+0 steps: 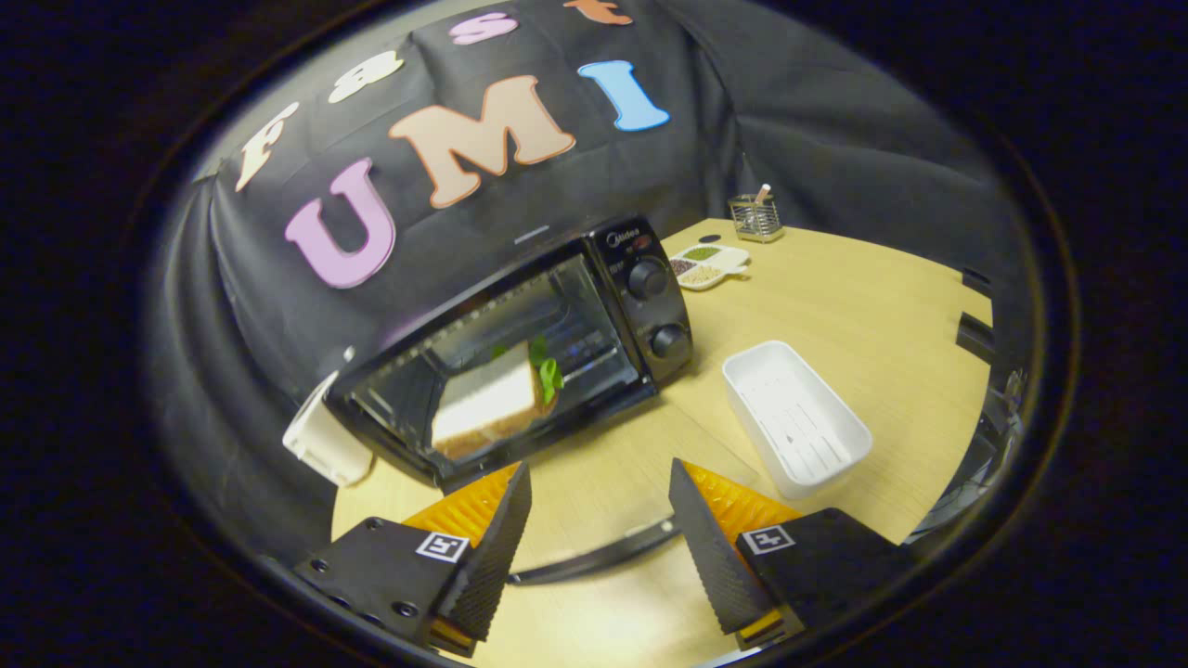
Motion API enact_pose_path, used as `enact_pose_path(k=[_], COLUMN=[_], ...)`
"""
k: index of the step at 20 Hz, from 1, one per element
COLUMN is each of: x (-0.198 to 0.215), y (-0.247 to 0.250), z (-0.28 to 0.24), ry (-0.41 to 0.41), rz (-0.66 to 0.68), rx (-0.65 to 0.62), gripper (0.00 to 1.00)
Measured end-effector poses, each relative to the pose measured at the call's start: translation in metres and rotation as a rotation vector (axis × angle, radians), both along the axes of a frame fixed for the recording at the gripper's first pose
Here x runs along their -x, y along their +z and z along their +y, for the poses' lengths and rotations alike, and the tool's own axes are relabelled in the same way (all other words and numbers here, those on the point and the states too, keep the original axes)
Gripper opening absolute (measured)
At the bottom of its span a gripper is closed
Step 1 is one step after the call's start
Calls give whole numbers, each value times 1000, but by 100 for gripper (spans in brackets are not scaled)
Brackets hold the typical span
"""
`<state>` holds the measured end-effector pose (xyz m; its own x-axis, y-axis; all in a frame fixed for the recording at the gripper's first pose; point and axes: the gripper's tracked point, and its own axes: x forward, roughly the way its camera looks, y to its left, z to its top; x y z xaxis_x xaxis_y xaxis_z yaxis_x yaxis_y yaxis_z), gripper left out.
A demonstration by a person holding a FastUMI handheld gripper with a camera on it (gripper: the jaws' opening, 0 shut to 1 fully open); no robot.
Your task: Open the toaster oven, put the food inside, and close the toaster oven door.
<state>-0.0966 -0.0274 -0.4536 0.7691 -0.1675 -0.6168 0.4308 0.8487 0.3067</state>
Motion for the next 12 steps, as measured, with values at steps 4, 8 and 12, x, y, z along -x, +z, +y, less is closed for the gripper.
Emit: enact_pose_path(k=[4,8,12], x=[37,52,51], y=[-21,-40,-62], z=[15,30,43], ry=[77,150,213], rz=[68,119,164], rx=[7,28,53], gripper=[91,91,91])
